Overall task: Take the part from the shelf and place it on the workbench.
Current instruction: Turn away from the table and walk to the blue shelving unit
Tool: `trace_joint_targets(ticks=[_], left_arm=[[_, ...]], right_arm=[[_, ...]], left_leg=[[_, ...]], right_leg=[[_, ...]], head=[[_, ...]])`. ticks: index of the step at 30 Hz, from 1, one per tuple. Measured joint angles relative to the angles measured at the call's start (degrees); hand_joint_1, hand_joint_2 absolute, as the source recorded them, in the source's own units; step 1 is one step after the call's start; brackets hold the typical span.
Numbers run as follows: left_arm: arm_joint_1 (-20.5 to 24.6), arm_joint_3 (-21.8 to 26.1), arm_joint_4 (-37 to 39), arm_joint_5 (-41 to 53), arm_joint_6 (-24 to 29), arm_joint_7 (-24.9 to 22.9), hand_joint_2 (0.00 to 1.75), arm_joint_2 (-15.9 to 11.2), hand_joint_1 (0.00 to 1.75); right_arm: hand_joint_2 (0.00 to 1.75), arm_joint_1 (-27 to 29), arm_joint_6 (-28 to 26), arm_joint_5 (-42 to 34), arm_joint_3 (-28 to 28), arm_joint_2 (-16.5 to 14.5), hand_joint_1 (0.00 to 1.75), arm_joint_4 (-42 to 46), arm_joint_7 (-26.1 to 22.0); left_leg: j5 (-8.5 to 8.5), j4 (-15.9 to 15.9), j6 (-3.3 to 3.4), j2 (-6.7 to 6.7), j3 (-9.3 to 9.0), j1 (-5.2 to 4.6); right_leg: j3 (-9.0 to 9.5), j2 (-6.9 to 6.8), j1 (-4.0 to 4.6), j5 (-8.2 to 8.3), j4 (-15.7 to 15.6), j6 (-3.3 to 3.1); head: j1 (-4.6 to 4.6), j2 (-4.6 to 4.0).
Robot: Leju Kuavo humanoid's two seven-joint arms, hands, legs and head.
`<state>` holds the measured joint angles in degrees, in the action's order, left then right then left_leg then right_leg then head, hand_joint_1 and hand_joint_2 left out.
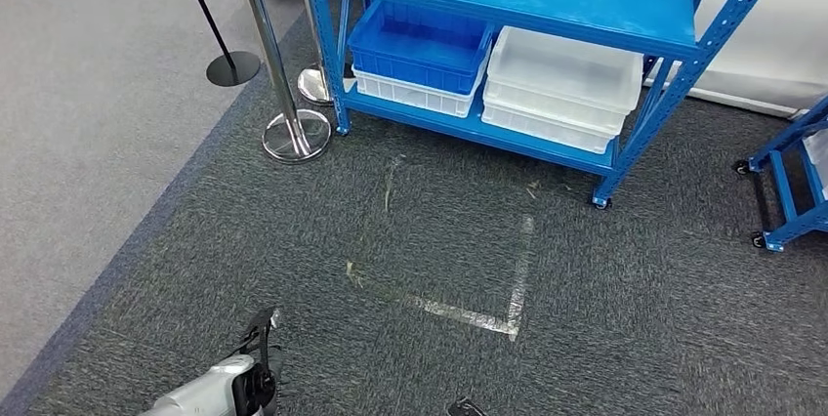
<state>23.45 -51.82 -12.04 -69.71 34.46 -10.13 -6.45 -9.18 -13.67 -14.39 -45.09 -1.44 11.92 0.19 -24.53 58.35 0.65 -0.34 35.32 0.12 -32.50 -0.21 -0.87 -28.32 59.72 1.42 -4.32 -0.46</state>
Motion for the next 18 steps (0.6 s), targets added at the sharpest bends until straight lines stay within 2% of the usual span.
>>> trace_joint_targets(ticks=[1,2,4,5,6,7,9,10,11,15,17,18], left_arm=[[0.08,0.00,0.00,-0.01,0.01,0.03,0.00,-0.01,0.00],[0.17,0.00,0.00,-0.01,0.00,0.04,0.00,-0.03,0.00],[0.26,0.00,0.00,-0.01,-0.02,0.04,0.00,-0.09,0.00],[0.22,0.00,0.00,-0.04,-0.03,0.03,0.00,-0.11,0.00],[0.13,0.00,0.00,-0.09,-0.04,0.03,0.00,-0.11,0.00],[0.05,0.00,0.00,-0.15,-0.05,0.03,0.00,-0.10,0.00],[-0.02,0.00,0.00,-0.25,-0.06,0.03,0.00,-0.08,0.00],[0.01,0.00,0.00,-0.27,-0.06,0.03,0.00,-0.07,0.00],[0.05,0.00,0.00,-0.27,-0.05,0.03,0.00,-0.07,0.00],[0.08,0.00,0.00,-0.32,-0.04,0.04,0.00,-0.14,0.00],[0.16,-0.01,0.00,-0.32,-0.07,0.05,0.00,-0.17,0.00],[0.17,-0.01,0.00,-0.33,-0.09,0.05,0.00,-0.14,0.00]], right_arm=[[0.00,-0.08,0.00,0.01,0.00,0.00,0.00,0.01,0.02],[0.00,-0.13,-0.02,0.03,0.00,0.00,0.00,0.02,0.03],[0.00,-0.07,-0.04,0.06,0.00,0.00,0.00,0.01,0.07],[0.00,0.05,-0.06,0.08,0.00,0.00,0.00,0.00,0.09],[0.00,0.16,-0.07,0.10,0.00,0.00,0.00,-0.01,0.11],[0.00,0.21,-0.08,0.12,0.00,0.00,0.00,-0.01,0.12],[0.00,0.19,-0.10,0.16,0.00,0.02,0.00,-0.01,0.12],[0.00,0.15,-0.11,0.16,0.00,0.02,0.00,-0.02,0.12],[0.00,0.14,-0.12,0.16,0.00,0.03,0.00,-0.02,0.12],[0.00,0.19,-0.12,0.16,0.00,0.02,0.00,-0.02,0.14],[0.00,0.06,-0.12,0.16,0.00,0.02,0.00,-0.02,0.14],[0.00,0.00,-0.12,0.16,0.00,0.02,0.00,-0.02,0.14]], left_leg=[[-0.10,-0.30,0.37,-0.01,-0.46,0.12],[-0.25,-0.51,0.72,0.01,-0.90,0.22],[-0.77,-0.53,1.37,0.00,-1.45,0.08],[-1.04,-0.49,1.54,-0.07,-1.70,0.03],[-1.36,-0.44,1.61,-0.18,-2.03,-0.01],[-1.72,-0.37,1.59,-0.30,-2.45,-0.03],[-2.61,-0.16,1.33,-0.52,-3.35,-0.05],[-3.11,0.08,1.07,-0.61,-3.61,-0.17],[-3.50,0.22,0.79,-0.68,-3.74,-0.28],[-4.43,0.37,-0.38,-0.69,-3.96,-0.37],[-6.10,3.80,-1.05,-0.44,-2.45,-0.18],[-7.41,7.36,-1.34,-0.31,-0.55,-0.07]], right_leg=[[-0.59,0.02,0.01,-0.71,1.41,0.21],[-1.95,0.06,0.01,-1.82,4.09,0.32],[-6.44,0.09,0.07,-4.37,11.86,0.34],[-8.53,0.09,0.07,-4.81,14.83,0.35],[-9.74,0.09,0.07,-4.14,15.88,0.32],[-9.80,0.09,0.07,-2.38,14.66,0.25],[-7.45,0.13,0.10,2.50,7.55,-0.06],[-6.05,0.17,0.17,3.99,4.03,-0.26],[-5.07,0.21,0.22,4.70,1.67,-0.46],[-4.04,0.28,0.18,4.10,0.21,-1.49],[-3.19,0.21,-0.04,3.79,-0.25,-2.16],[-2.79,0.18,-0.04,3.53,-0.36,-2.40]], head=[[0.10,0.00],[0.16,0.00],[0.30,0.00],[0.29,0.00],[0.30,0.00],[0.30,0.00],[0.36,0.00],[0.42,0.00],[0.45,0.00],[0.42,0.00],[0.24,0.00],[0.15,0.00]])
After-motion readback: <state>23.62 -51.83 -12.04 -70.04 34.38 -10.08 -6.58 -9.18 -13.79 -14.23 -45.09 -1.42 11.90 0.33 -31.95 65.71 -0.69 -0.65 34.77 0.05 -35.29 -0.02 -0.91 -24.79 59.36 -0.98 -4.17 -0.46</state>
